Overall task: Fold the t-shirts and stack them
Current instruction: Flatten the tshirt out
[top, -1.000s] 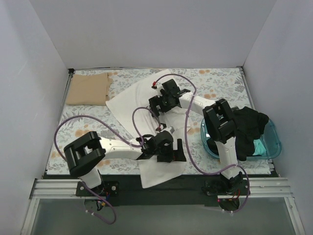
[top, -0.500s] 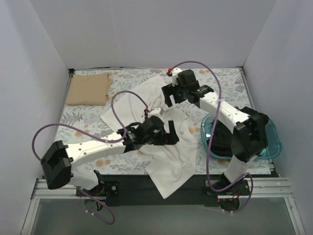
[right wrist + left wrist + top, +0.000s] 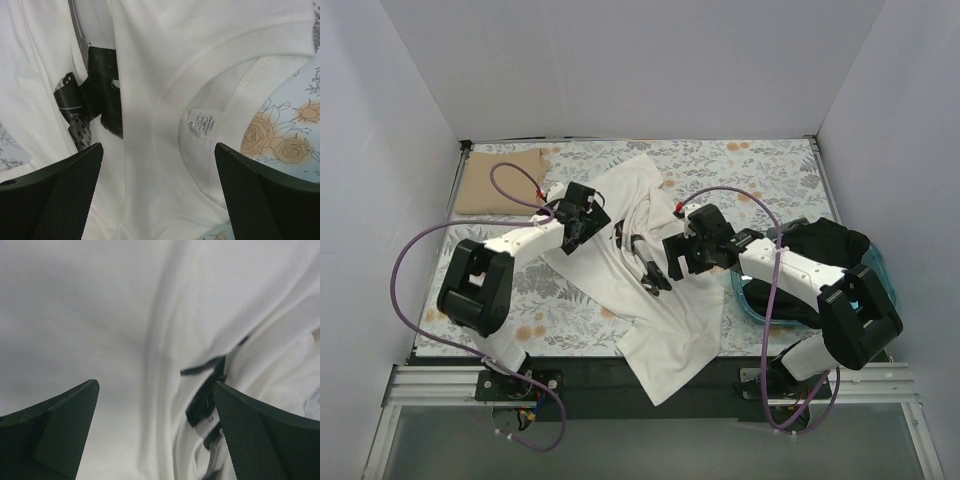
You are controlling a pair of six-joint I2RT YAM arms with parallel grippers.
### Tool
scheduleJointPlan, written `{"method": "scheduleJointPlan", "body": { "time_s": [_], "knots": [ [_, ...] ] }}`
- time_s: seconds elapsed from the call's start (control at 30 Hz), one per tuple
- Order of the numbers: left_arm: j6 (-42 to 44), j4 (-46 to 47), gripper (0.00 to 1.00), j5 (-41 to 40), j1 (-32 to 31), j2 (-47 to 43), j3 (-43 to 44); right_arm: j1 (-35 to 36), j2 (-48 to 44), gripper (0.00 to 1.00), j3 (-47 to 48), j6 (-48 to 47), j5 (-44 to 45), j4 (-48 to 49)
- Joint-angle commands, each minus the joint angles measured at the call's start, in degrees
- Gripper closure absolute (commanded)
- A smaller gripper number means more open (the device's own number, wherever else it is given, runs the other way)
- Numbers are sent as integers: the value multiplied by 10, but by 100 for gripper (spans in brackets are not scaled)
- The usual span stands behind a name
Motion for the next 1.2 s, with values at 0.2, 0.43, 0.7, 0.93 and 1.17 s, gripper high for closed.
{"method": "scheduleJointPlan", "body": {
  "time_s": [0.2, 0.43, 0.7, 0.93, 1.17],
  "knots": [
    [9, -3, 2, -14, 67, 133, 76, 2, -6, 2, -51, 48, -22, 52],
    [-46, -27, 2, -13, 67, 74, -50, -1, 71, 2, -11, 46, 1, 54],
    [-140, -94, 2, 13, 47, -106, -266, -65, 155, 2, 53, 32, -5, 46],
    [-234, -118, 2, 109, -18, -358, -410, -141, 201, 2, 108, 10, -24, 47],
    [-303, -279, 2, 50, -38, -418, -371, -181, 268, 2, 215, -11, -8, 29]
  ]
}}
